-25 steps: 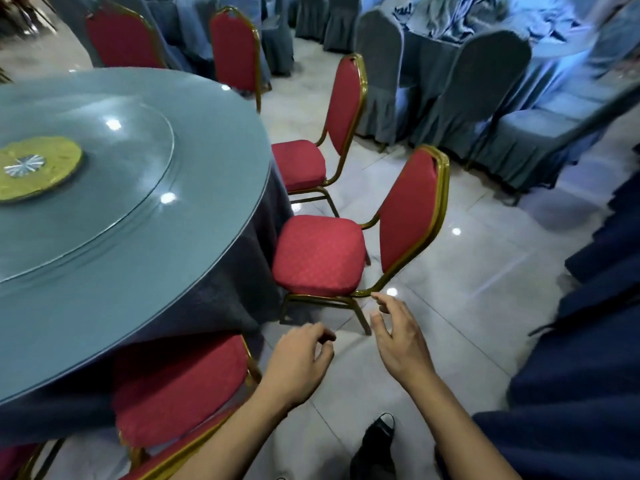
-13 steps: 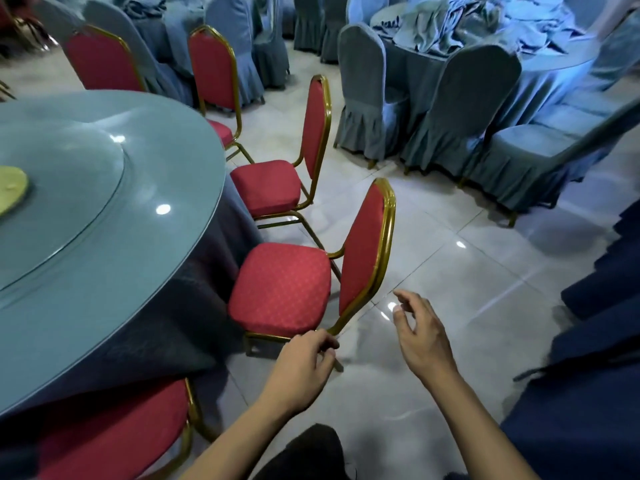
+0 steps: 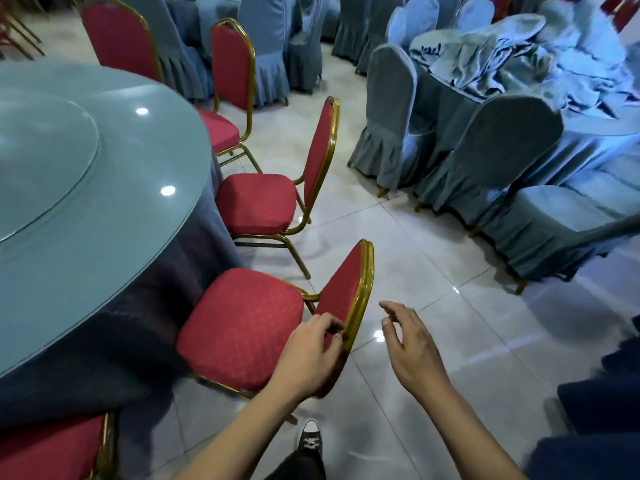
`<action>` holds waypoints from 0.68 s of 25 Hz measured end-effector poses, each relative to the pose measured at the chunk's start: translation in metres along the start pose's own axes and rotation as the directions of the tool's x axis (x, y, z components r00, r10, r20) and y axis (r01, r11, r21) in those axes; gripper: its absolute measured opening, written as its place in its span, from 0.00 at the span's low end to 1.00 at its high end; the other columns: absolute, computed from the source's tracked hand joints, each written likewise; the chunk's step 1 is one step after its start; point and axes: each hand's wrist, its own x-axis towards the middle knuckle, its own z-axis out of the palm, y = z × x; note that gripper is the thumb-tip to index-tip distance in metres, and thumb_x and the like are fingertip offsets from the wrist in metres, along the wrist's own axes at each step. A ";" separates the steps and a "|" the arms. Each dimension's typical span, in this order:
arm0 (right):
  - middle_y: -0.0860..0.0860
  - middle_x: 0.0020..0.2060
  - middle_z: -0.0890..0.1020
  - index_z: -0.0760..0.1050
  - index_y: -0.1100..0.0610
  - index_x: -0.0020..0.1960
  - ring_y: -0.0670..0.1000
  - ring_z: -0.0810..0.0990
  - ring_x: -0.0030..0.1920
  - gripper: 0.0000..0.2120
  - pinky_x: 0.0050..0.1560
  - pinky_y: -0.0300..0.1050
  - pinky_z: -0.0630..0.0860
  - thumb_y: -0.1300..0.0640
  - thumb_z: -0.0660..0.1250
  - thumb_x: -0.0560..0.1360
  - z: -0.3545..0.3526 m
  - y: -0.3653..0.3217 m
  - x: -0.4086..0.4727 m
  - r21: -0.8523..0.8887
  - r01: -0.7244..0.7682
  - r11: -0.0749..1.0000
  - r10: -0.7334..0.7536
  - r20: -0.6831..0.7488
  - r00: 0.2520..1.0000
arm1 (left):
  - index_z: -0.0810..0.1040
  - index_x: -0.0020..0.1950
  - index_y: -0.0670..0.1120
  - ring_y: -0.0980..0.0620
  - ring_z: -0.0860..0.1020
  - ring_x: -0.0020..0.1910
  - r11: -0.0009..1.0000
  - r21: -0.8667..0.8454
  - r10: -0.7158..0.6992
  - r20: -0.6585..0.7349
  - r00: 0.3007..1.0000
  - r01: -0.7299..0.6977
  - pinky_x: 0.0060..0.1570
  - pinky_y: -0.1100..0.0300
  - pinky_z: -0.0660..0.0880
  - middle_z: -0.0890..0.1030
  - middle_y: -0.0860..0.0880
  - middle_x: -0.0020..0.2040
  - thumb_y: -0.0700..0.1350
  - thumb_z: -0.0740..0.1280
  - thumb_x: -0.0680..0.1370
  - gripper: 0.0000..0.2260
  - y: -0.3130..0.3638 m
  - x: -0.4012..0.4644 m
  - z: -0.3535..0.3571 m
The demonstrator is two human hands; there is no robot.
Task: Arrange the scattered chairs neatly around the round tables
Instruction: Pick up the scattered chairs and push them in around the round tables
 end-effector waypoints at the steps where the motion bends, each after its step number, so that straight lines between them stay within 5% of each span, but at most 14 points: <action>1: 0.44 0.65 0.75 0.70 0.44 0.71 0.44 0.73 0.63 0.16 0.60 0.41 0.73 0.50 0.56 0.84 -0.007 0.001 0.018 -0.020 0.027 0.999 -0.027 0.010 1.000 | 0.77 0.58 0.55 0.58 0.75 0.53 1.000 0.016 -0.010 -0.012 1.000 0.010 0.57 0.54 0.74 0.78 0.58 0.53 0.49 0.62 0.81 0.08 0.005 0.017 0.001; 11: 0.41 0.62 0.74 0.69 0.43 0.69 0.42 0.72 0.60 0.16 0.63 0.43 0.73 0.51 0.59 0.83 -0.011 0.013 0.189 -0.012 0.384 0.923 -0.374 0.198 0.906 | 0.75 0.61 0.54 0.56 0.73 0.56 0.973 0.103 -0.180 -0.206 0.962 0.204 0.61 0.54 0.71 0.77 0.57 0.57 0.50 0.59 0.82 0.10 0.017 0.111 0.024; 17: 0.39 0.61 0.74 0.67 0.39 0.68 0.36 0.68 0.58 0.17 0.62 0.42 0.72 0.44 0.54 0.80 0.016 0.020 0.264 0.054 0.645 0.762 -0.607 0.407 0.683 | 0.74 0.58 0.56 0.55 0.72 0.52 0.834 0.163 -0.375 -0.534 0.758 0.528 0.55 0.55 0.70 0.75 0.58 0.55 0.55 0.53 0.80 0.12 0.032 0.138 0.045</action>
